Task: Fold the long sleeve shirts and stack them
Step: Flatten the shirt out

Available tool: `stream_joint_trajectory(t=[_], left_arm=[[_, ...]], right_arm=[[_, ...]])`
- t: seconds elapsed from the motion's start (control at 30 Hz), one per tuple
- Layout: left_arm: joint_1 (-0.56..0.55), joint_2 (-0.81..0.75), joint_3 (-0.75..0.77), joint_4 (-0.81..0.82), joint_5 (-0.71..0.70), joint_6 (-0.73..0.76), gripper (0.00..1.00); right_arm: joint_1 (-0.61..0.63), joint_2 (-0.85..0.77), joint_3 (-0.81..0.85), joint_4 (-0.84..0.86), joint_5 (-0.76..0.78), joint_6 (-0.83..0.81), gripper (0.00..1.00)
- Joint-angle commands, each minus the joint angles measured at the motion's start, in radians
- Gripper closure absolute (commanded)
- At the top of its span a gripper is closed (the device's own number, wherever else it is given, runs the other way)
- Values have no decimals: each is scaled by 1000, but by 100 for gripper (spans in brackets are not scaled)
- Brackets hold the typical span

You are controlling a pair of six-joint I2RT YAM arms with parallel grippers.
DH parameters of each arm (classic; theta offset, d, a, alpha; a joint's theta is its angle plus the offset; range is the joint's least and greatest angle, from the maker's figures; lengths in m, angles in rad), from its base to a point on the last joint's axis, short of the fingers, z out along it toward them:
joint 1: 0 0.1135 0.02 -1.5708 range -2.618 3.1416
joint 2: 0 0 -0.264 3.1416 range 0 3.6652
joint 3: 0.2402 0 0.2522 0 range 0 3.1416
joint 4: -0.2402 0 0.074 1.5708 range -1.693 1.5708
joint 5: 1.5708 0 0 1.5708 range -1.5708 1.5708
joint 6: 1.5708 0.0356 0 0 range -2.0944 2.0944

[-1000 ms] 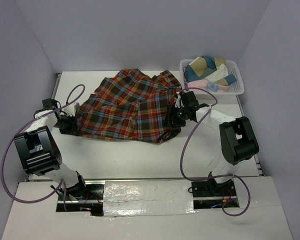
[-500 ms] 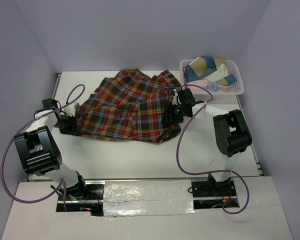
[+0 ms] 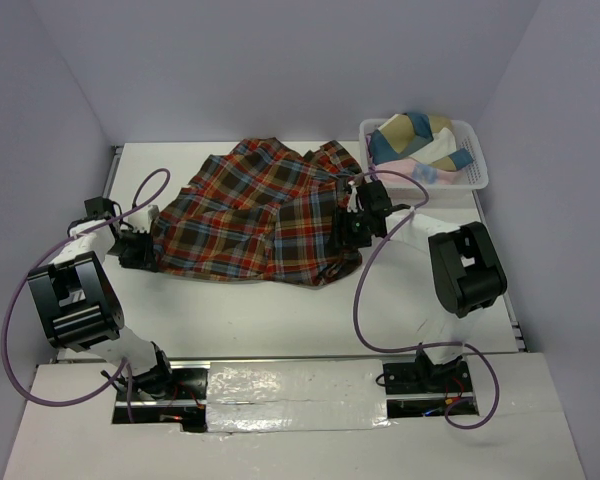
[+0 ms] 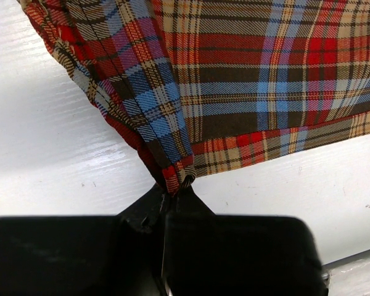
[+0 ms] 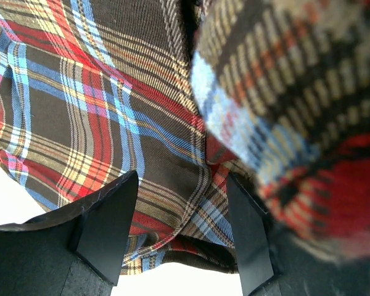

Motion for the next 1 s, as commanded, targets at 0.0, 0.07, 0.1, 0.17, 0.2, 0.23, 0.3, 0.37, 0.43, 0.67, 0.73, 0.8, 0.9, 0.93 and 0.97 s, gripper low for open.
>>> stream_joint_trajectory(t=[0.0, 0.07, 0.1, 0.17, 0.2, 0.23, 0.3, 0.37, 0.43, 0.67, 0.73, 0.8, 0.9, 0.93, 0.97], left_arm=[[5, -5, 27, -1, 2, 1, 100], [4, -7, 30, -3, 5, 0, 100], [4, -8, 30, -3, 7, 0, 100], [4, -13, 23, -1, 5, 1, 100], [4, -16, 18, 3, 4, 1, 100], [4, -16, 17, 5, 2, 1, 100], [4, -18, 10, 9, 4, 1, 100], [4, -19, 10, 8, 11, -2, 100], [4, -22, 10, 6, 20, -3, 100], [2, 22, 175, 20, 97, -72, 100], [0, 74, 289, 16, 111, -129, 100], [-9, 111, 494, -4, 126, -190, 100], [-12, 173, 774, -23, 183, -264, 100], [-15, 186, 834, -23, 198, -278, 100], [-18, 186, 912, -17, 209, -290, 100]], right_arm=[[0, -5, 13, 7, -4, -11, 33], [-3, 7, 12, 40, -38, 6, 33], [-2, 22, 13, 51, -53, 9, 33], [-2, 39, 18, 79, -108, 18, 34], [-3, 55, 19, 90, -127, 19, 34], [-2, 62, 19, 103, -140, 23, 34], [-2, 72, 15, 140, -180, 32, 37], [-3, 67, 9, 172, -203, 36, 50], [-2, 40, -2, 191, -223, 38, 68], [-36, 24, 195, 89, -203, 4, 100], [-60, 64, 460, 32, -214, -2, 100], [-100, 150, 811, -57, -239, 12, 100], [-146, 283, 1310, -139, -254, 68, 100], [-155, 309, 1410, -137, -262, 91, 100], [-164, 325, 1505, -89, -288, 139, 100]])
